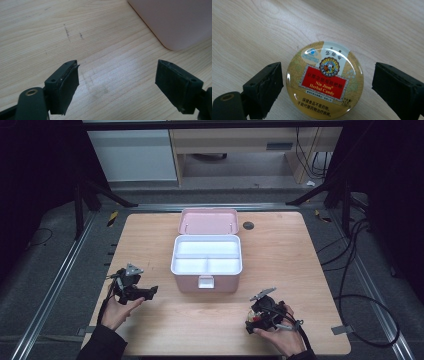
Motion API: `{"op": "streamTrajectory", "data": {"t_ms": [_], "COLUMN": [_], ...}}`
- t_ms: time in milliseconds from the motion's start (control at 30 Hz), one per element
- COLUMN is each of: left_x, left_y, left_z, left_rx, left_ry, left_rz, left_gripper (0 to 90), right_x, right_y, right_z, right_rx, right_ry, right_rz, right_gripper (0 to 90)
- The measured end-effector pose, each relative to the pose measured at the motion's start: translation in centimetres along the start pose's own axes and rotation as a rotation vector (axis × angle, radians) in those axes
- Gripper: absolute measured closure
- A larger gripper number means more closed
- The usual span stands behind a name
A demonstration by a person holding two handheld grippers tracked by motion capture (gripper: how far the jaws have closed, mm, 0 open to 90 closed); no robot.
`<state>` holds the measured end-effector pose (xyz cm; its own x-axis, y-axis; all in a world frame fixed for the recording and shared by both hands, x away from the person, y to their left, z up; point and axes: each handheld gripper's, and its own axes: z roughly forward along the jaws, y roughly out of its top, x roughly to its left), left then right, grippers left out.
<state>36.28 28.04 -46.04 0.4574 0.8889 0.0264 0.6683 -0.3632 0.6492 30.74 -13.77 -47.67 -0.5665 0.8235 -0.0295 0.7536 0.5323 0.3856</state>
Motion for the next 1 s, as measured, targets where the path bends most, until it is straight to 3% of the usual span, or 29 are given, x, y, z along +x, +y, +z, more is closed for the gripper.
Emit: {"op": "streamTrajectory", "data": {"t_ms": [267, 733, 867, 900, 967, 1000], "left_x": [-0.1, -0.2, -0.1, -0.1, -0.2, -0.2], "left_y": [0.0, 0.0, -0.1, -0.1, 0.0, -0.1], "left_z": [0.1, 0.3, 0.4, 0.4, 0.4, 0.5], "left_rx": [0.01, 0.023, 0.024, 0.024, 0.025, 0.026], "left_ry": [-0.003, -0.005, -0.004, -0.004, -0.004, -0.003], "left_rz": [0.003, 0.012, 0.012, 0.012, 0.013, 0.016], "left_gripper": [18.5, 18.9, 19.0, 19.0, 19.1, 19.4], "right_x": [0.1, -0.3, -2.6, -2.6, -4.1, -5.6], "right_y": [-0.1, 0.1, 0.0, 0.0, -0.2, -0.6], "right_z": [0.6, 0.6, -0.3, -0.3, -0.4, -0.5], "right_rx": [0.051, 0.088, 0.053, 0.053, 0.04, 0.029], "right_ry": [0.012, 0.019, -0.014, -0.014, -0.042, -0.078], "right_rz": [-0.003, -0.013, 0.038, 0.038, 0.07, 0.102], "right_gripper": [19.2, 20.5, 20.5, 20.5, 20.5, 20.5]}}
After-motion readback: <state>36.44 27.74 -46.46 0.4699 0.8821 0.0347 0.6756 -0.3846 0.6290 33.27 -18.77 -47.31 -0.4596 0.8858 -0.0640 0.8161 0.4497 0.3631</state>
